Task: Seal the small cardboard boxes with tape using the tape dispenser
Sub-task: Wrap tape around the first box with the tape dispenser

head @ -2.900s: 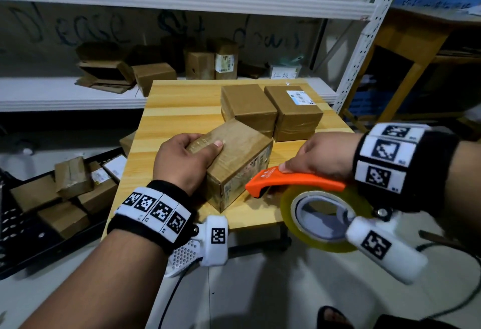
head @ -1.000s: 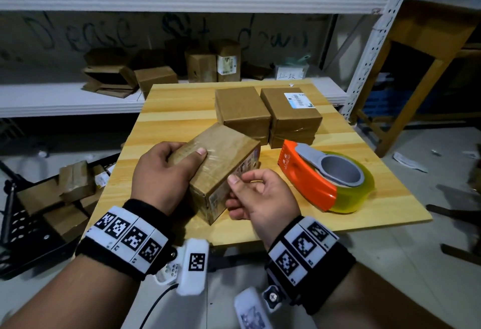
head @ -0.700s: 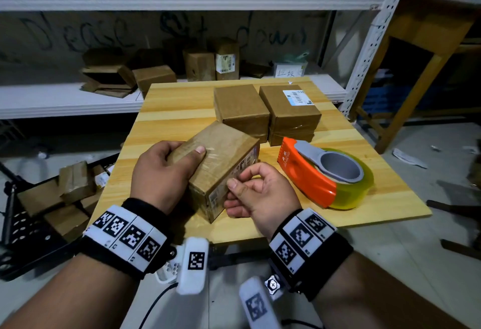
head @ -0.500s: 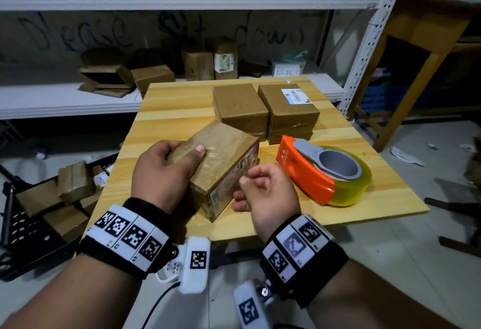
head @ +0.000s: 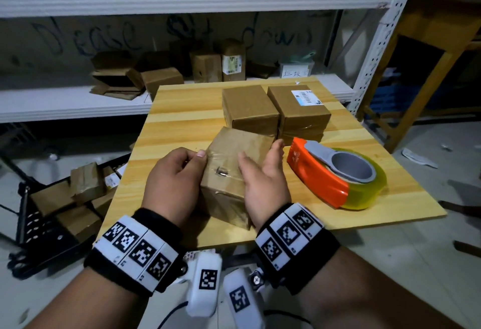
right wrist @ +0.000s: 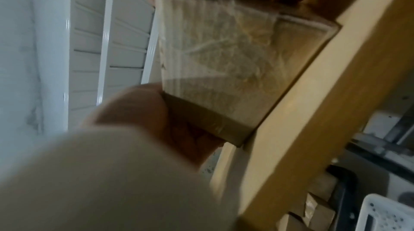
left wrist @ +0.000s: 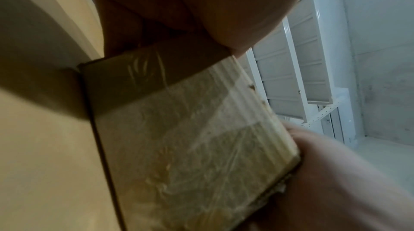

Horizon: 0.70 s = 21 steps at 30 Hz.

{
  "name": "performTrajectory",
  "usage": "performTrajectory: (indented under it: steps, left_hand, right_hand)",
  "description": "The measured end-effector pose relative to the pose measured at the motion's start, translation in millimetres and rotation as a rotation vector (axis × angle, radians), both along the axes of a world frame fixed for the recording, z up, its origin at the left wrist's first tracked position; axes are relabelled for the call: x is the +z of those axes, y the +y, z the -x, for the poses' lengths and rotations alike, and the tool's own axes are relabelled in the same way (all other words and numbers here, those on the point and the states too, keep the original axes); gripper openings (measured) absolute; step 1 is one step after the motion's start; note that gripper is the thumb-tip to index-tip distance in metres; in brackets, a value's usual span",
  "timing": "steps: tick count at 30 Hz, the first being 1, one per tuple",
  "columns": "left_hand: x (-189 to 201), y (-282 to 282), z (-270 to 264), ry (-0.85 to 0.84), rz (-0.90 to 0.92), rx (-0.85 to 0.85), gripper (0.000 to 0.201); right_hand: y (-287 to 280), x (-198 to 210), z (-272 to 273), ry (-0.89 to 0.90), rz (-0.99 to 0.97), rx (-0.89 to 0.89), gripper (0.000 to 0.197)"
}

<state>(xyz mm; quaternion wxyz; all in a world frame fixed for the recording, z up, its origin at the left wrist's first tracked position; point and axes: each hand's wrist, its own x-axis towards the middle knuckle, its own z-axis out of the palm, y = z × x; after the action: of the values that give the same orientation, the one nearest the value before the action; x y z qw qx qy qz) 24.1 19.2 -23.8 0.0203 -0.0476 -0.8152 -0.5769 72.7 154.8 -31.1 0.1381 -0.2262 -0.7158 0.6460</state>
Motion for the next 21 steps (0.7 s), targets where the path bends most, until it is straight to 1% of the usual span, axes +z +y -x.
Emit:
performTrajectory:
  steps: [2, 4, 6, 7, 9, 10, 12, 14, 16, 17, 18, 19, 20, 21]
  left_hand:
    - [0.8, -3.5, -1.0, 0.028, 0.011, 0.000, 0.044]
    - [4.3, -5.4, -0.9, 0.004, 0.001, 0.010, 0.056]
    - [8.4, -4.8, 2.0, -0.099, -0.050, 0.001, 0.070]
    - [10.8, -3.2, 3.1, -0.171, -0.075, -0.014, 0.075]
    - [14.1, -0.6, 2.0, -0.328, -0.159, -0.091, 0.087]
    - [14.4, 1.3, 0.8, -0.397, -0.229, -0.119, 0.089]
    - [17.3, 4.3, -5.4, -0.464, -0.366, -0.157, 0.081]
    - [19.5, 6.1, -11.5, -0.517, -0.463, -0.219, 0.069]
    - [20.0, 8.4, -17.7, -0.537, -0.519, -0.256, 0.059]
    - [18.9, 9.4, -18.9, -0.522, -0.536, -0.254, 0.054]
    - [17.3, 9.9, -18.6, -0.490, -0.529, -0.246, 0.048]
    - [15.6, 10.1, -17.1, -0.446, -0.500, -0.237, 0.041]
    - [13.7, 10.4, -14.4, -0.399, -0.448, -0.230, 0.035]
    - [12.7, 10.3, -12.0, -0.363, -0.394, -0.232, 0.029]
  right_hand:
    - [1.3, -12.0, 5.6, 0.063, 0.053, 0.002, 0.107]
    - [4.0, -25.5, 10.3, 0.094, 0.106, 0.014, 0.104]
    - [5.1, -25.5, 13.6, 0.082, 0.188, 0.044, 0.095]
    - [4.9, -20.0, 12.4, 0.077, 0.227, 0.045, 0.094]
    - [3.5, -4.7, 5.9, 0.057, 0.287, 0.018, 0.092]
    - [4.9, -0.9, 4.7, 0.041, 0.325, -0.012, 0.085]
    - [11.7, 4.5, 1.2, 0.032, 0.385, -0.037, 0.068]
    - [15.9, 6.5, 2.1, 0.002, 0.439, -0.047, 0.064]
    - [9.8, 9.7, 3.8, -0.016, 0.523, -0.052, 0.056]
    - [6.2, 12.0, 2.5, -0.023, 0.597, -0.038, 0.061]
    - [4.2, 7.7, 4.4, -0.024, 0.627, -0.025, 0.079]
    - [3.2, 0.5, 7.1, 0.019, 0.603, 0.002, 0.096]
    - [0.6, -3.3, 7.6, 0.061, 0.543, 0.024, 0.105]
    - [-1.6, -3.2, 7.7, 0.087, 0.470, 0.026, 0.105]
